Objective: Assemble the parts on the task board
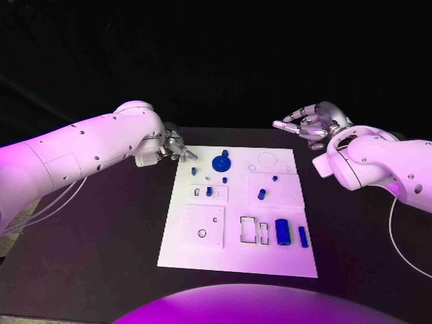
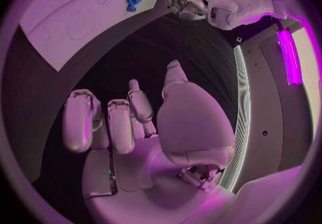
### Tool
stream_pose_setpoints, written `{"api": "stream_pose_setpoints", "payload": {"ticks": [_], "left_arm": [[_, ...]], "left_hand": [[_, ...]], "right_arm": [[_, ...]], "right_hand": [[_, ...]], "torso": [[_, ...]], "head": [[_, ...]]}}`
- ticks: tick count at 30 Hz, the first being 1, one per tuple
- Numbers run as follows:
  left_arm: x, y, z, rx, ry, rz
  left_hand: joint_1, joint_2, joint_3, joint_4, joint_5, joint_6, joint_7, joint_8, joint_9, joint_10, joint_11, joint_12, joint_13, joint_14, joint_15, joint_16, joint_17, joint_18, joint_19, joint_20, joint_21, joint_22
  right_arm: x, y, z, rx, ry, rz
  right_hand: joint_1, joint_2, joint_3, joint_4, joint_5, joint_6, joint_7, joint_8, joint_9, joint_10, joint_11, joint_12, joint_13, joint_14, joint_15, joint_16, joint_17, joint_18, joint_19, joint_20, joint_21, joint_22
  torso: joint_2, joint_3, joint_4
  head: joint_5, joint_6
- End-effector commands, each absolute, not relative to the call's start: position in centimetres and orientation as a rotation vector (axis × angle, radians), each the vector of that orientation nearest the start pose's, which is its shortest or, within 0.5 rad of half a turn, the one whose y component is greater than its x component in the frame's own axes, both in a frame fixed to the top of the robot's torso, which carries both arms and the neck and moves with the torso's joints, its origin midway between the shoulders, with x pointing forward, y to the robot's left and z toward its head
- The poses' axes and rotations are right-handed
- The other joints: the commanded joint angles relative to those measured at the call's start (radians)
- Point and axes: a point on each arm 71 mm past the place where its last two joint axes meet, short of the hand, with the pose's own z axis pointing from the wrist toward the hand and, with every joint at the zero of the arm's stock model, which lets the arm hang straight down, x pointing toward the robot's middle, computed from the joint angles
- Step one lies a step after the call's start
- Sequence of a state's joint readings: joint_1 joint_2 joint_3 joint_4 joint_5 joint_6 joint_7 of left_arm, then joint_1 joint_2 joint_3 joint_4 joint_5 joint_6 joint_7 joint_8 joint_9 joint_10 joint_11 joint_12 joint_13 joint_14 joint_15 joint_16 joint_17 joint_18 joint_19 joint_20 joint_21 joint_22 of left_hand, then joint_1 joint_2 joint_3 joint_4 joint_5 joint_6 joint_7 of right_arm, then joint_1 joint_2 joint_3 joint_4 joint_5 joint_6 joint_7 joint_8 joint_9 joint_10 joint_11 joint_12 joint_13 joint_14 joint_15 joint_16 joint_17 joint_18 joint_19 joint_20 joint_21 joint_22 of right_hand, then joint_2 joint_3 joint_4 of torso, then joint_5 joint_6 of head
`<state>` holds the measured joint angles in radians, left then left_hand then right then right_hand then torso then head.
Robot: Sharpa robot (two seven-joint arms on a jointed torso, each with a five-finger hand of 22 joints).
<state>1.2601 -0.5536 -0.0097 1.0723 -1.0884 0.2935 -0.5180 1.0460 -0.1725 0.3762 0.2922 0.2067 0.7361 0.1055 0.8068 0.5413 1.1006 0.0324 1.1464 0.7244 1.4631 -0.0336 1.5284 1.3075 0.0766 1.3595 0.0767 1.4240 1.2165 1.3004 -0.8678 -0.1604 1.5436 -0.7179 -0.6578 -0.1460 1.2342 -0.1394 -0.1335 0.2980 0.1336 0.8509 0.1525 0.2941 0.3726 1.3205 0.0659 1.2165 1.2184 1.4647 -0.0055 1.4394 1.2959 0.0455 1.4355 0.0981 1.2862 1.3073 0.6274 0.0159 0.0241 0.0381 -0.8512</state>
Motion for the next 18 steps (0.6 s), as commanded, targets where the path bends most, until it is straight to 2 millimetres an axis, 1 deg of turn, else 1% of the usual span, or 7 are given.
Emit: {"api": "stream_pose_setpoints", "payload": {"ticks": [1, 4, 11, 18], "left_arm": [[55.8, 19.7, -21.8, -0.212, 2.385, -0.297], [55.9, 19.4, -22.0, -0.213, 2.39, -0.308], [55.7, 18.8, -22.4, -0.197, 2.417, -0.321], [55.7, 18.5, -22.8, -0.182, 2.437, -0.322]], "left_hand": [[-0.012, 0.004, -0.011, 0.002, -0.007, 0.012, -0.001, -0.006, -0.002, -0.003, 0.0, 0.001, 0.005, 0.07, 0.006, -0.002, 0.163, -0.002, -0.001, 0.003, -0.001, 0.006], [-0.013, 0.004, -0.012, 0.002, -0.008, 0.012, -0.001, -0.006, -0.002, -0.003, 0.0, 0.001, 0.005, 0.07, 0.006, -0.002, 0.163, -0.003, -0.001, 0.003, 0.0, 0.006], [-0.014, 0.005, -0.014, 0.002, -0.008, 0.014, -0.001, -0.006, -0.003, -0.004, 0.0, 0.0, 0.002, 0.069, 0.005, -0.003, 0.161, -0.003, 0.0, 0.003, 0.0, 0.006], [-0.007, 0.008, -0.015, -0.001, -0.007, 0.016, -0.003, -0.008, -0.005, -0.004, -0.001, 0.001, 0.003, 0.069, 0.005, -0.003, 0.16, -0.003, 0.0, 0.003, 0.0, 0.007]], "right_arm": [[49.2, -23.5, -17.9, 0.691, 1.587, 0.766], [49.2, -23.5, -17.9, 0.691, 1.586, 0.767], [49.2, -23.4, -17.9, 0.69, 1.586, 0.768], [49.2, -23.4, -17.9, 0.69, 1.587, 0.768]], "right_hand": [[0.002, 0.013, 0.001, -0.004, 0.004, -0.008, -0.002, 0.004, -0.001, -0.018, 0.001, -0.02, -0.019, 0.041, -0.001, -0.005, -0.003, 0.021, -0.009, 0.001, -0.005, 0.116], [0.002, 0.013, 0.001, -0.004, 0.004, -0.008, -0.002, 0.004, -0.001, -0.019, 0.001, -0.022, -0.021, 0.041, -0.001, -0.005, -0.003, 0.021, -0.008, 0.001, -0.004, 0.117], [0.002, 0.014, 0.001, -0.004, 0.004, -0.008, -0.002, 0.004, -0.001, -0.021, 0.001, -0.024, -0.023, 0.041, -0.001, -0.006, -0.005, 0.021, -0.01, 0.001, -0.006, 0.115], [0.002, 0.014, 0.001, -0.004, 0.004, -0.008, -0.002, 0.004, -0.001, -0.021, 0.001, -0.024, -0.023, 0.041, -0.001, -0.006, -0.005, 0.021, -0.01, 0.001, -0.006, 0.115]], "torso": [[0.001, 0.0001, -0.0001], [0.001, 0.0011, -0.0004], [0.001, 0.0003, -0.0014], [-0.001, 0.0009, -0.0016]], "head": [[0.0, -0.003], [0.0, -0.005], [0.0, -0.007], [-0.003, -0.009]]}}
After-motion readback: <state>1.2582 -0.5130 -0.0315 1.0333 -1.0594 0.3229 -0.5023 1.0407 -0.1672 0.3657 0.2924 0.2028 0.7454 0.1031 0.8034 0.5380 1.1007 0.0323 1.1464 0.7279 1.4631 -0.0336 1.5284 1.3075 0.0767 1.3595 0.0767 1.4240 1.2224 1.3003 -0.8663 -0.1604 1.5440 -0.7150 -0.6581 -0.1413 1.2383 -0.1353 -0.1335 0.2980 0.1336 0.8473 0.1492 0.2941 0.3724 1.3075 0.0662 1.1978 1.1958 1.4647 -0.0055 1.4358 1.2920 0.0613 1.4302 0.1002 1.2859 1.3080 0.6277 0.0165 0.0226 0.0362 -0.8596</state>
